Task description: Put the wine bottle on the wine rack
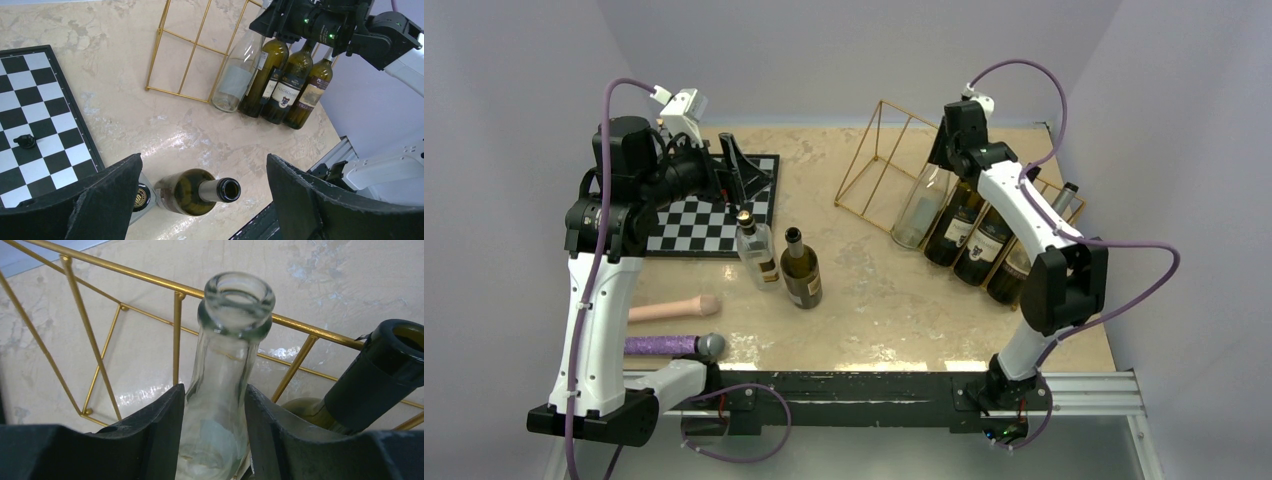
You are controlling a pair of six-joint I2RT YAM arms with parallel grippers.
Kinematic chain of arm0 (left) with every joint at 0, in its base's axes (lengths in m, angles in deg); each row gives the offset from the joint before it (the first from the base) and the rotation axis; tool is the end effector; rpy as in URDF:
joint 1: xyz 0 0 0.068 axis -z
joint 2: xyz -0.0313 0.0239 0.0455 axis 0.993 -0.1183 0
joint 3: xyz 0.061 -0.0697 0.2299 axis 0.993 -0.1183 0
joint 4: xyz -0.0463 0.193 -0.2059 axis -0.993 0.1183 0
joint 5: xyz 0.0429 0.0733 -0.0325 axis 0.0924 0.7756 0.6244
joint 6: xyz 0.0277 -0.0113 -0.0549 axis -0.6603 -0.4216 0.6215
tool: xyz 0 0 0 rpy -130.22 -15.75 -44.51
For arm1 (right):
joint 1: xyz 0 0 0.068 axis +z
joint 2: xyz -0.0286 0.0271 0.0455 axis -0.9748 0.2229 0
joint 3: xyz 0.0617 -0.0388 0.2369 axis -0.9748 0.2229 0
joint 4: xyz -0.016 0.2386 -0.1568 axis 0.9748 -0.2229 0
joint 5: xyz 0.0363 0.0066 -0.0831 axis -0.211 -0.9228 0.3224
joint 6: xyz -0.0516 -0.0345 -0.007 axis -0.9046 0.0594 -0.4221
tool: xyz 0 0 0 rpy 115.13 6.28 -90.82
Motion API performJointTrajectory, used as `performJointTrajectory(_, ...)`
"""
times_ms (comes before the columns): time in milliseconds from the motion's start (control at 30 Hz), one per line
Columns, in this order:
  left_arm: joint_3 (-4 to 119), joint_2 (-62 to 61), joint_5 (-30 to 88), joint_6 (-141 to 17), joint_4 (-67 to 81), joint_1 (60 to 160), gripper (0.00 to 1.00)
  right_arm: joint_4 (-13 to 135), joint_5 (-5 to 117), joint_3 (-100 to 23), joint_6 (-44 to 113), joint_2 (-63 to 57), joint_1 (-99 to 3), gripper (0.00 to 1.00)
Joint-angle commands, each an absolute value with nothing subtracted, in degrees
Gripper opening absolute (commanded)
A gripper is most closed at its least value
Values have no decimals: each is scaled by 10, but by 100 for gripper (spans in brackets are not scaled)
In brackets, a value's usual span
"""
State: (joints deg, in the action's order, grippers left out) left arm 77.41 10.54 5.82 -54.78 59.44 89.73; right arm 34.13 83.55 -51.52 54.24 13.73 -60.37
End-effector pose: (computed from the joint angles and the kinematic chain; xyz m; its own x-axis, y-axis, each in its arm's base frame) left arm 0.2308 -0.0514 0.4624 -0.5471 -0.2075 -0.8109 0.4243 0.7664 -0.4823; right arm 0.4116 0.1069 0.2946 -0.5182 0.2815 -0.8076 0.2487 0.9531 0.1726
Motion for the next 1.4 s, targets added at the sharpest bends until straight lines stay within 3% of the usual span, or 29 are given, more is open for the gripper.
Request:
performJointTrajectory(0,773,111,55,-557,585,900,98,292,851,-541,561,142,-602,50)
performJointTrajectory(133,776,111,54,-556,587,900,98,287,854,-548,567,147,-602,54)
performJointTrajectory(300,777,111,52,-555,588,900,98,281,886,-547,569,127,-601,76)
performJointTrajectory(600,781,108,41,-548,583,900,99,317,835,-546,515,41,-599,93)
performJointTrajectory(733,786,105,30,-543,581,900,99,329,684,-562,434,11,-599,94)
performJointTrajectory(900,781,106,8,-531,564,900,98,330,386,-552,370,-41,-588,93)
performJointTrajectory(1000,777,109,14,-520,555,900,98,323,291,-539,350,-69,-547,93)
performJointTrajectory(1367,772,128,112,-478,555,900,97,464,376,-425,332,-111,-312,99)
